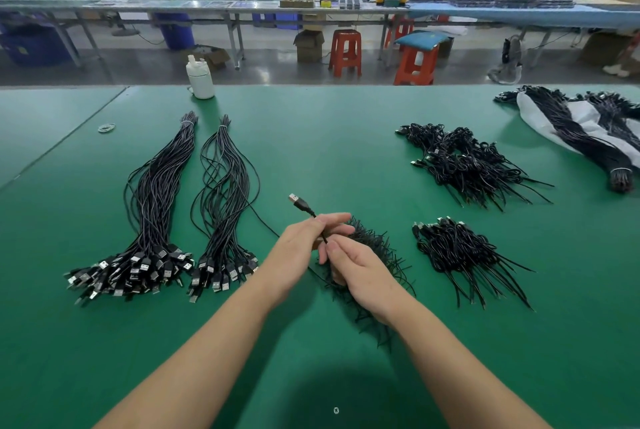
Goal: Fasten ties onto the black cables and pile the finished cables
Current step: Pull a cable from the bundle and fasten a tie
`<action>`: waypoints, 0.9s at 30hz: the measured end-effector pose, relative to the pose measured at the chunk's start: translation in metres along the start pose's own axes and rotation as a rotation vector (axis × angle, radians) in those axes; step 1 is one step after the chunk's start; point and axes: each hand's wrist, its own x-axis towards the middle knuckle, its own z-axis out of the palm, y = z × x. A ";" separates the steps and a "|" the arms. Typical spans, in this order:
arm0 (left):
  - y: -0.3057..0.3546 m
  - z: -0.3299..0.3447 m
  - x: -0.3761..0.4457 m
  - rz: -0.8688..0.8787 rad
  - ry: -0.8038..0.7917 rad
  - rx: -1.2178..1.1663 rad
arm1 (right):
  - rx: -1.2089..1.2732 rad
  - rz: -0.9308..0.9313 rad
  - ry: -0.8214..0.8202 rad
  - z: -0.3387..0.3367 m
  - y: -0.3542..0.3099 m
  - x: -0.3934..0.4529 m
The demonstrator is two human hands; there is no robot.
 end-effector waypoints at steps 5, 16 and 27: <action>0.013 -0.015 0.005 0.134 0.216 -0.482 | 0.189 0.127 -0.144 0.014 0.006 -0.004; 0.005 -0.058 -0.022 -0.453 -0.459 0.253 | 0.361 0.301 -0.071 0.023 0.014 0.021; -0.025 -0.057 -0.004 -0.027 0.320 -0.582 | 0.224 0.241 -0.112 0.036 0.017 0.004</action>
